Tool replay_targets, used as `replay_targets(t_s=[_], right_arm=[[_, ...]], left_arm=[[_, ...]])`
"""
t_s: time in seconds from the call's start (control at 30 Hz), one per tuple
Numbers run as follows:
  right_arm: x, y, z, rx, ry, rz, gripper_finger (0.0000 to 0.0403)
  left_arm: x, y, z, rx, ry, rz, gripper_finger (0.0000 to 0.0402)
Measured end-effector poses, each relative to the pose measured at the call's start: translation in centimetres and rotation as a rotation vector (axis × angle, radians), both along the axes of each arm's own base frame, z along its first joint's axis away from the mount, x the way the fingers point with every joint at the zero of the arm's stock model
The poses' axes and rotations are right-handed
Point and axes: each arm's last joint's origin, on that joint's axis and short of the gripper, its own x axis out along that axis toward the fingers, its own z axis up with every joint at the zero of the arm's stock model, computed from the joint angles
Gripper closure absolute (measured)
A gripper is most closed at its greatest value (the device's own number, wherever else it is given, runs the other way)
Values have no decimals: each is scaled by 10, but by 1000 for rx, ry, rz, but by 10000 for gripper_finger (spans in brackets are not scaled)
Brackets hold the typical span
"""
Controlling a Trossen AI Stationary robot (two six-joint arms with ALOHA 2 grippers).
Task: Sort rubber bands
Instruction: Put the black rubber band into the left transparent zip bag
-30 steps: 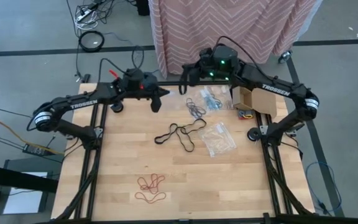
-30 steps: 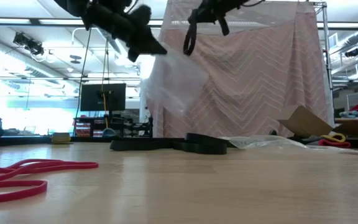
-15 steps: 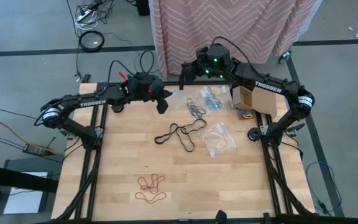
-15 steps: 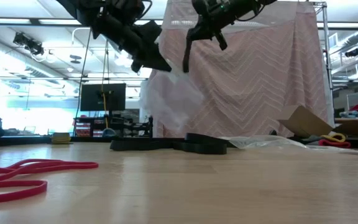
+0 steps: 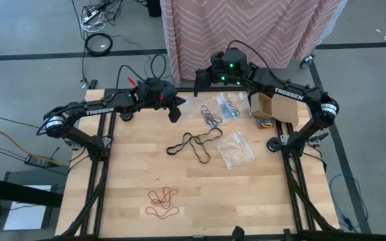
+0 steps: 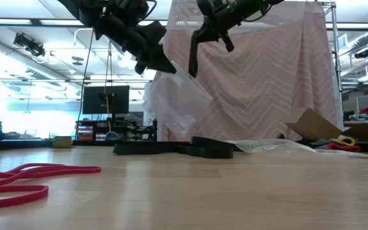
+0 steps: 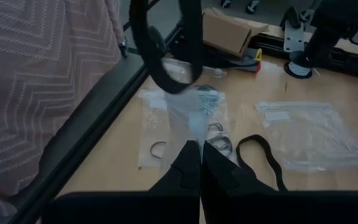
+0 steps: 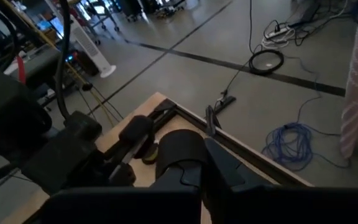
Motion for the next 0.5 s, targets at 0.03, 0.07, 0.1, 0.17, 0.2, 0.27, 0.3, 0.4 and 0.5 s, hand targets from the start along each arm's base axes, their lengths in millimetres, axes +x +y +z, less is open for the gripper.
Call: replay_targets(t_s=[0.03,0.07,0.1,0.17,0.2,0.27,0.3,0.4,0.5], right_arm=[[0,0,-1,3,6,0,403],[0,0,-1,5,11,0,403],[0,0,-2,5,17,1,403],[-1,0,-2,7,23,2,403],[-1,0,-2,6,23,2,403],[-1,0,-2,6,22,1,403],[-1,0,-2,6,23,1,403],[-1,0,-3,9,34,-6,403],[-2,1,-6,18,67,-15,403]], left_arm=[[0,0,0,1,-1,0,402],[0,0,0,1,-3,0,402],[0,0,0,1,-3,-1,402],[0,0,0,0,-3,-3,402],[0,0,0,0,-3,-3,402],[0,0,0,0,-4,-4,402],[0,0,0,-2,-6,-8,402],[1,0,1,-2,-16,-19,402],[1,0,1,-2,-19,-21,402]])
